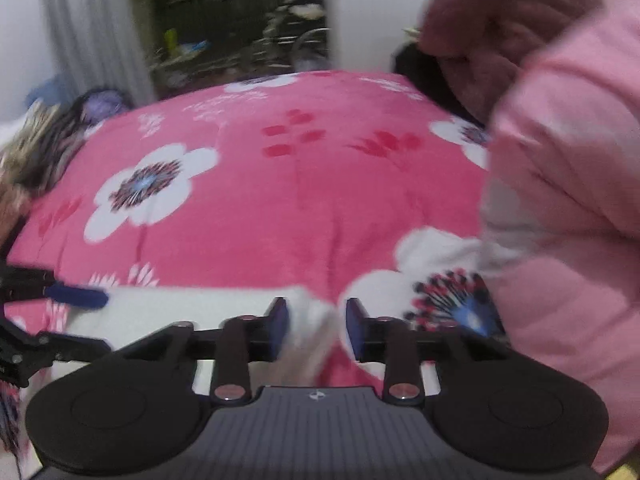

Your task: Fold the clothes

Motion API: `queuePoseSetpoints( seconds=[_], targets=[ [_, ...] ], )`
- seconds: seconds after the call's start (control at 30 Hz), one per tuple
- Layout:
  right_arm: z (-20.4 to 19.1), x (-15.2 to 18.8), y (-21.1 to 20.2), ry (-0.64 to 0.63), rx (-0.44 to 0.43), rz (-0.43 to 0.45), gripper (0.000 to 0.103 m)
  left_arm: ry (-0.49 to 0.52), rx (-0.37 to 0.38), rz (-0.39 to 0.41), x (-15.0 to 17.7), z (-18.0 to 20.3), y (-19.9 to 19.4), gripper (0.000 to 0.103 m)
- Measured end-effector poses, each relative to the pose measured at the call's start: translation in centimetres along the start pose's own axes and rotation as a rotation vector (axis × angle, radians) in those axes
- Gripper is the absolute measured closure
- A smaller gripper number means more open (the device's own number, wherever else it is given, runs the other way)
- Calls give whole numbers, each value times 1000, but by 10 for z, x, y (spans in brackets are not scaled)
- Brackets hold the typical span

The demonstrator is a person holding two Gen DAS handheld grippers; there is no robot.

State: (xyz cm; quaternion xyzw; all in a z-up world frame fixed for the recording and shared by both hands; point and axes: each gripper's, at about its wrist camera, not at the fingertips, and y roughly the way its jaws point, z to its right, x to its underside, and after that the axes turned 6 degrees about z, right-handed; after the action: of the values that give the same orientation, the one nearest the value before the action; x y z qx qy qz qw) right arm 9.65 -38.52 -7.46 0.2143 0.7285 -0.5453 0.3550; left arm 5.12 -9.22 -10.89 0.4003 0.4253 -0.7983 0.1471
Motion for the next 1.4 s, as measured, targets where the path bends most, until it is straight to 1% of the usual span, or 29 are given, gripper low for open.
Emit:
queuePoseSetpoints(
  seconds=[0.03, 0.07, 0.1, 0.13, 0.2, 0.27, 0.3, 0.37, 0.47, 0.53, 0.57, 0.6, 0.63, 0.7, 0.73, 0.8, 0.83, 0.87, 0.9, 0.93, 1.0, 1.03, 1.1, 1.13, 1.2, 1.27, 1.37, 1.4],
  targets=[
    [2, 0, -2, 5, 6, 4, 68, 1, -3, 0, 0, 1, 0, 36],
    [-1, 0, -6, -22, 25, 14, 74, 4, -7, -3, -1, 1, 0, 35],
    [-5, -1, -9, -54, 44, 18, 75, -1, -6, -4, -1, 1, -1, 35],
    [-4, -2, -12, -58, 56, 21, 75, -6, -5, -4, -2, 0, -2, 36],
    [7, -4, -19, -11, 95, 37, 76, -26, -3, -4, -4, -2, -5, 36],
    [9, -6, -34, -37, 133, 72, 77, -47, -11, 10, -6, -2, -12, 36],
    [6, -6, -42, -49, 131, 92, 77, -47, -11, 23, -8, 0, -19, 36],
    [-11, -4, -60, -74, 44, 123, 77, -37, 1, 48, -10, 8, -33, 36],
    [-53, 4, -72, -199, -79, 109, 77, 5, 51, 45, -6, 27, -52, 36],
    [-81, 15, -72, -289, -150, 76, 77, 45, 79, 8, 5, 39, -54, 35],
    [-89, 21, -69, -319, -172, 55, 77, 67, 89, -16, 11, 45, -54, 35],
    [-94, 28, -65, -337, -181, 31, 77, 88, 70, -49, 19, 47, -49, 35],
    [-94, 35, -59, -353, -171, 2, 78, 109, 46, -83, 28, 49, -44, 35],
    [-85, 45, -49, -366, -135, -42, 87, 150, -1, -151, 44, 53, -34, 35],
    [-75, 47, -51, -346, -125, -45, 90, 143, 1, -148, 44, 51, -36, 35],
    [-59, 48, -56, -317, -91, -48, 90, 123, -2, -142, 41, 46, -40, 36],
    [-55, 46, -61, -317, -57, -43, 89, 113, -12, -145, 39, 43, -42, 36],
    [-51, 44, -65, -316, -22, -39, 85, 104, -22, -148, 36, 40, -44, 36],
    [-47, 43, -70, -296, -2, -33, 86, 99, -38, -148, 34, 38, -47, 36],
    [-46, 41, -76, -285, -4, -19, 86, 99, -44, -138, 31, 37, -51, 36],
    [-52, 37, -88, -298, -24, 18, 86, 99, -22, -110, 28, 42, -60, 35],
    [-58, 35, -93, -310, -50, 33, 86, 99, -10, -95, 26, 45, -64, 35],
    [-78, 37, -94, -361, -120, 34, 86, 113, 24, -120, 30, 57, -59, 35],
    [-86, 41, -92, -390, -142, 20, 86, 120, 41, -134, 32, 63, -56, 35],
    [-98, 53, -84, -449, -169, -25, 86, 153, 43, -186, 43, 74, -46, 35],
    [-95, 68, -75, -480, -152, -78, 89, 190, 17, -234, 58, 78, -40, 35],
    [-76, 70, -82, -429, -125, -98, 89, 206, 21, -232, 64, 71, -53, 35],
    [-72, 70, -86, -410, -116, -100, 89, 197, 14, -237, 64, 67, -57, 35]
  ],
)
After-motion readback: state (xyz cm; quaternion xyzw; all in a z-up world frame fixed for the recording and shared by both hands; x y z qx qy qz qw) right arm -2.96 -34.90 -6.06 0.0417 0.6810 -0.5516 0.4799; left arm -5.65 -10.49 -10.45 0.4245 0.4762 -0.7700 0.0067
